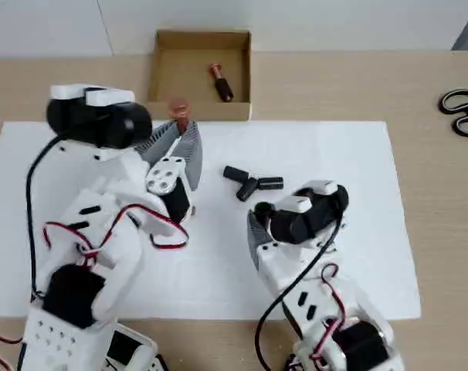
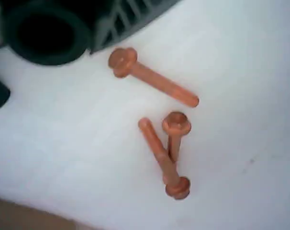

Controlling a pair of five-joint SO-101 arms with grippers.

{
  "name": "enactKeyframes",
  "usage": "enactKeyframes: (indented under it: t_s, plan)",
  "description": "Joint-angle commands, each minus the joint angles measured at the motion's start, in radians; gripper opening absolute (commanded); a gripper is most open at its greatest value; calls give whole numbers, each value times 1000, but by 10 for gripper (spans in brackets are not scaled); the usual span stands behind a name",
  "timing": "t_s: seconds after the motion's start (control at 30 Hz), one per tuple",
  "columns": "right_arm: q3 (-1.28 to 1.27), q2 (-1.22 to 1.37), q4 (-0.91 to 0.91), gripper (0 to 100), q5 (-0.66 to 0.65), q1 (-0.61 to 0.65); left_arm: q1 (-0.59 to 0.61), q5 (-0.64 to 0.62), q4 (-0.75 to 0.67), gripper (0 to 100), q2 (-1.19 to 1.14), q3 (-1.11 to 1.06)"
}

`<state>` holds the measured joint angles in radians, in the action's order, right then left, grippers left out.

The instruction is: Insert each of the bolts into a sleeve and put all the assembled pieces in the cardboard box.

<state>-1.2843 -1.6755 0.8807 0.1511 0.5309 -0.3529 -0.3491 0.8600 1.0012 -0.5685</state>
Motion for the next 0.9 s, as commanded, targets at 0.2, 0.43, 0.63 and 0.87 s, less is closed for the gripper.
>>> enactKeyframes:
  t_s: [0.2,0.43,0.63,0.87]
  plan:
    - [-304,-8,-515,4,0,4,-75,6,-57,6,32,-58]
    - [-311,-8,-521,4,0,4,-161,11,-91,6,34,-124]
    - [-313,-8,-518,4,0,5,-173,127,-325,6,35,-280]
    - [-315,-8,-518,4,0,7,-173,66,-388,6,98,-360]
